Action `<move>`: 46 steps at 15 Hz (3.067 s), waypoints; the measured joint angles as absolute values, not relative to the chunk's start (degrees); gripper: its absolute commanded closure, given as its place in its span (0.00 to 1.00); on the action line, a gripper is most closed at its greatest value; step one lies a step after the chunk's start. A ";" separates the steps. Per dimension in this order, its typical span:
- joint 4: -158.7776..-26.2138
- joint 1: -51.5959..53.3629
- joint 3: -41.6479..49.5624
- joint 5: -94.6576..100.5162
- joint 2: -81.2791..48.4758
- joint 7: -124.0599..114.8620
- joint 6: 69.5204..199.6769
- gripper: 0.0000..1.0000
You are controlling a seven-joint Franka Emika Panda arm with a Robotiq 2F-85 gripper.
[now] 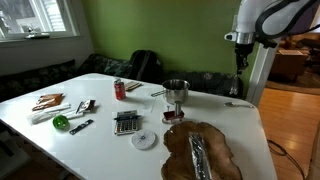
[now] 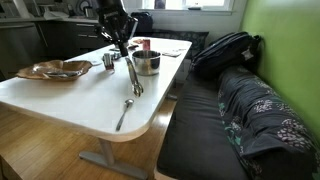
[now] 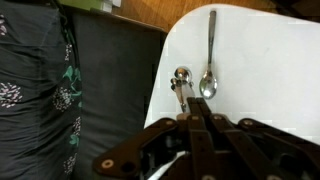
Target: Remove the silver object from the wooden tray
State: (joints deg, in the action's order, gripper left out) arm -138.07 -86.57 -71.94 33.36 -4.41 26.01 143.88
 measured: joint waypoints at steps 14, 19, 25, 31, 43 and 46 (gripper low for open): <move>-135.53 -68.78 -55.03 39.95 -8.31 -2.82 146.70 0.99; -132.68 -63.61 -51.20 52.04 -11.67 -20.58 142.22 0.99; -126.07 -42.01 -31.27 54.42 -18.13 -25.24 140.05 0.98; -124.20 -29.88 -19.63 50.04 -19.44 -22.73 142.67 0.99; -124.11 -8.79 -5.75 16.97 -23.81 3.24 149.45 0.58; -123.50 -8.13 -5.83 11.71 -24.11 8.65 147.91 0.36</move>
